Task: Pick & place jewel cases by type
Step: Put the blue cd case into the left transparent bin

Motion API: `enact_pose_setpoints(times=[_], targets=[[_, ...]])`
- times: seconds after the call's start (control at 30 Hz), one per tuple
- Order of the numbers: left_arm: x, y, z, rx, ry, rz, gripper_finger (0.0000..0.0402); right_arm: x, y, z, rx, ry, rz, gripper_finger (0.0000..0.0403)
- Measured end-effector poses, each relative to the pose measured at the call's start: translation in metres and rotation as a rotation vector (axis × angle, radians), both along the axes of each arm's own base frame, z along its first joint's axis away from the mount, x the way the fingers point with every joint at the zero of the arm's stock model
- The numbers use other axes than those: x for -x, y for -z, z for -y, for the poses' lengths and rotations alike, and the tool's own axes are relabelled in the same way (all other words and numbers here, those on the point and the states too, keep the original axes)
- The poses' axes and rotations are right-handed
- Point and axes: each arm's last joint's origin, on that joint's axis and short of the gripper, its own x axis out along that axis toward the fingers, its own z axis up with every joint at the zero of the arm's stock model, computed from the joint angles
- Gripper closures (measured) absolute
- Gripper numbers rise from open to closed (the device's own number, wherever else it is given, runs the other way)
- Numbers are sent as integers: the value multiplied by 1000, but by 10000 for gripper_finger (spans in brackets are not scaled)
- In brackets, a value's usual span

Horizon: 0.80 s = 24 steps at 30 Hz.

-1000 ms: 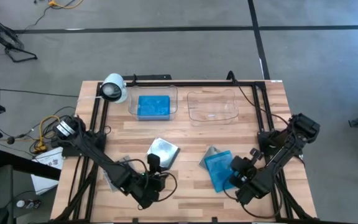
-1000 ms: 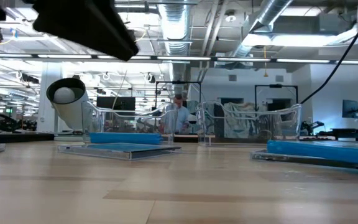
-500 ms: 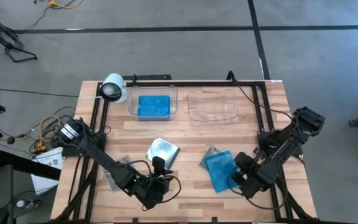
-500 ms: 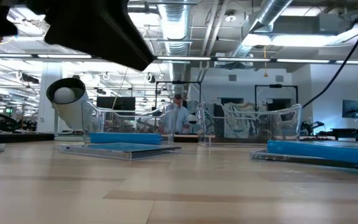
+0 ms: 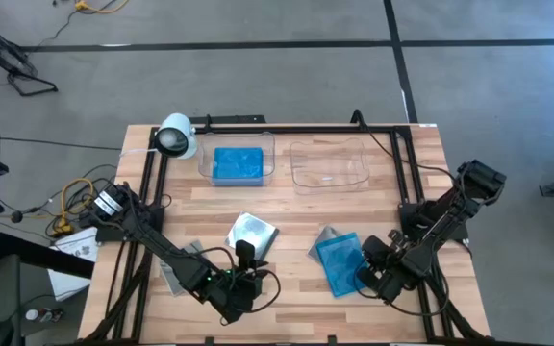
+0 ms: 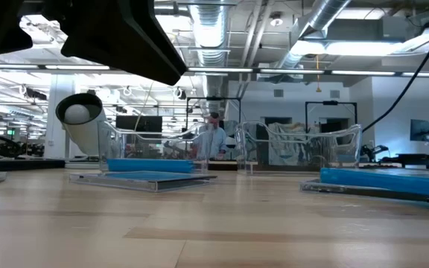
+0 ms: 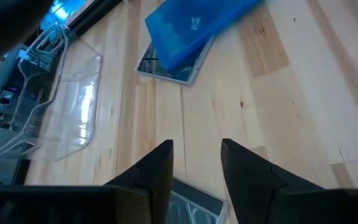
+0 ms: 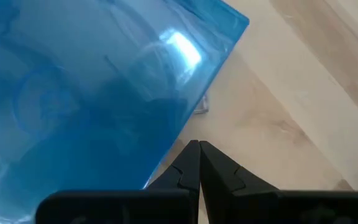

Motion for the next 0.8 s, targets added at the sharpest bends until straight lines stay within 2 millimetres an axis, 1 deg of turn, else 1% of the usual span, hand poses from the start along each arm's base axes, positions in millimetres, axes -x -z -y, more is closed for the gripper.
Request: enact_pose_setpoints(times=[0.17,0.63,0.73,0.8], targets=[[0,0,0,1,-2,1,272,-7,0,3,-11,-2,9,403],[0,0,0,17,-3,0,272,-44,7,5,-94,-154,93,403],[0,2,2,74,52,-45,272,-50,7,6,-104,-168,112,403],[-3,4,6,101,106,-49,272,-50,7,8,-99,-164,105,403]])
